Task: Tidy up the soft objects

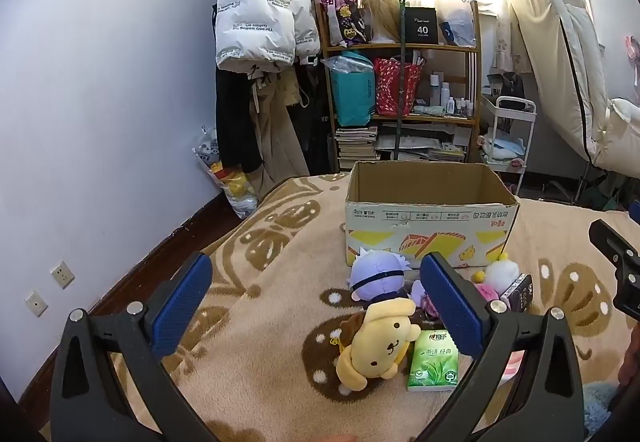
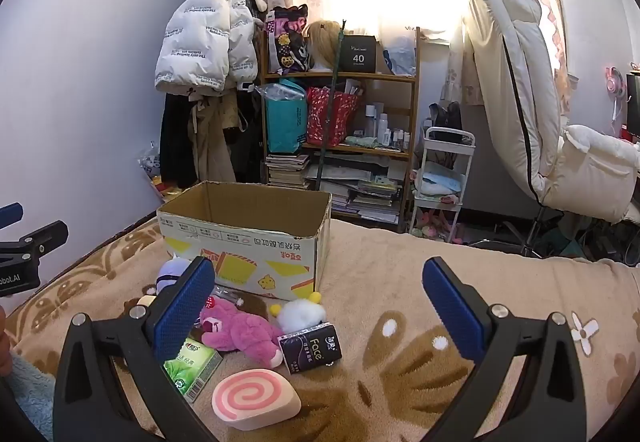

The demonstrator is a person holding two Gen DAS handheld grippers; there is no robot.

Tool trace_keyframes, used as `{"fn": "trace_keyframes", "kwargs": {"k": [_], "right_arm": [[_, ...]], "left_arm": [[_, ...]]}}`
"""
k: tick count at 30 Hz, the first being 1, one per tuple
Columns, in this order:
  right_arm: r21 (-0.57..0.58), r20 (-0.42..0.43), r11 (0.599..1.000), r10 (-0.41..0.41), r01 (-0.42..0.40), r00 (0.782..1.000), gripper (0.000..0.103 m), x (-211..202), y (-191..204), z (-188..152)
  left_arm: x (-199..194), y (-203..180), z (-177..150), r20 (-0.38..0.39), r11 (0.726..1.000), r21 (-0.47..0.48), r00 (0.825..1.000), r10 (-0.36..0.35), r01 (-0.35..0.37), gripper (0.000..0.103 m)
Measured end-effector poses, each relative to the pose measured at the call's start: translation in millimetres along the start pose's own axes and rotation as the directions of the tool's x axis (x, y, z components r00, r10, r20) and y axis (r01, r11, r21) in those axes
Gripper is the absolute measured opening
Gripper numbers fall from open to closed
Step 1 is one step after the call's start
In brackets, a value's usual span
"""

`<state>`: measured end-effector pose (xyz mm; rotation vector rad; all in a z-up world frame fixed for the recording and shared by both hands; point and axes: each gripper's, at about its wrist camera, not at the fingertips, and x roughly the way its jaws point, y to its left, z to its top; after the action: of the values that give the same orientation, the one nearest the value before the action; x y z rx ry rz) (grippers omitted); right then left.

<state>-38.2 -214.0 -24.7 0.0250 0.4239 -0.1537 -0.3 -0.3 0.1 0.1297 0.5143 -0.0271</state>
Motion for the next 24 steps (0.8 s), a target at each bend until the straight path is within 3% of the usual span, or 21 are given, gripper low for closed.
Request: {"fn": "trace_keyframes", "kwargs": {"k": [24], "right_arm": [[0.001,-0.001,1.0,0.001,-0.001,1.0,0.103,0.3,-0.1,0.0]], "left_arm": [[1.9,2.3,-2.1,-0.006,1.0,0.004,1.0,0.001,-0.001,0.102]]}}
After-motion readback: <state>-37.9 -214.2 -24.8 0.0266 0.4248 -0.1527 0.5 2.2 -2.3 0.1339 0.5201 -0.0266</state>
